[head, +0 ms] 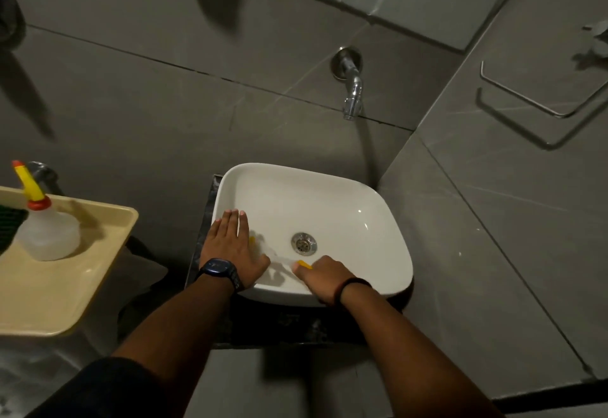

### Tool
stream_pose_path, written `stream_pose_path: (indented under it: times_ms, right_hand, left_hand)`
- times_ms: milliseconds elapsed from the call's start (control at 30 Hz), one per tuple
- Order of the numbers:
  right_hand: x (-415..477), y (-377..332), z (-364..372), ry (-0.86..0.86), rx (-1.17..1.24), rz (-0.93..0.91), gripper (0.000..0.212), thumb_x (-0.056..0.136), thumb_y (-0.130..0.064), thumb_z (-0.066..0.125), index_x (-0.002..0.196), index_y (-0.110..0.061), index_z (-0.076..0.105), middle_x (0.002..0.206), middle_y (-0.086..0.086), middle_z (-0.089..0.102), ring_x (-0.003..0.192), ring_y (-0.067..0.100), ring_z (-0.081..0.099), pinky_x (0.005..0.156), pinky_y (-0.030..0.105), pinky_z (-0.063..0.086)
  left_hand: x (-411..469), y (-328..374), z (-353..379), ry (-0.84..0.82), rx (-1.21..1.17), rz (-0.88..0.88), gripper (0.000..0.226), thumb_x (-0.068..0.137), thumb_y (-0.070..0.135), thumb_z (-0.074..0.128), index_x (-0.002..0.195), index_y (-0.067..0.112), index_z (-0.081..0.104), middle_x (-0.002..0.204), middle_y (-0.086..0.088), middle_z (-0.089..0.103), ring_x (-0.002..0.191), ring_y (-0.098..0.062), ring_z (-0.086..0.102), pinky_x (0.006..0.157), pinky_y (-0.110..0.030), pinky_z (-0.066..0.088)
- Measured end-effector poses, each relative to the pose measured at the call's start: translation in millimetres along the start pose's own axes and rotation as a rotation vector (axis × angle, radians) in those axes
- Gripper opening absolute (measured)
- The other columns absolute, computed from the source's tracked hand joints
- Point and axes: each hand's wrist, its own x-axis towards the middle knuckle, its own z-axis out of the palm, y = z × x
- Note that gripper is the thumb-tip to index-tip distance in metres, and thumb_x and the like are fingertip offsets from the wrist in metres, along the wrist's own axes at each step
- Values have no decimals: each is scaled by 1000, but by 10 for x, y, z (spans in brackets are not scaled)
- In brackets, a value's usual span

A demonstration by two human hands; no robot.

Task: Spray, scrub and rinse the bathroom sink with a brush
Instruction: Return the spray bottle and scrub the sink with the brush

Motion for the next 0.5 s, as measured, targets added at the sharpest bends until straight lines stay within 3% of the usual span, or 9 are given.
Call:
stream_pose_path:
  times_ms: [100,300,500]
  right_hand:
    - [256,-150,100,120,-23,-4,61,85,-59,39,121,-11,54,123,18,58,109,34,55,90,38,44]
    - [462,417,-252,326,-84,237,51,89,-47,39,121,-9,53,125,17,57,111,34,54,90,38,42]
    - [186,726,-420,218,-109,229,54,86,-45,41,125,-8,49,129,16,55,114,32,53,88,33,42]
  left_hand:
    - [17,-21,20,-13,18,9,98,77,65,30,147,7,-7,158,-14,1,145,-26,-1,117,-42,2]
    - [53,-49,81,-4,20,-6,100,75,66,29,147,8,-8,158,-13,0,145,-26,-1,118,-41,0]
    - [55,-46,75,5,72,-30,96,77,64,34,148,8,-1,158,-11,6,145,-23,2,115,-36,-4]
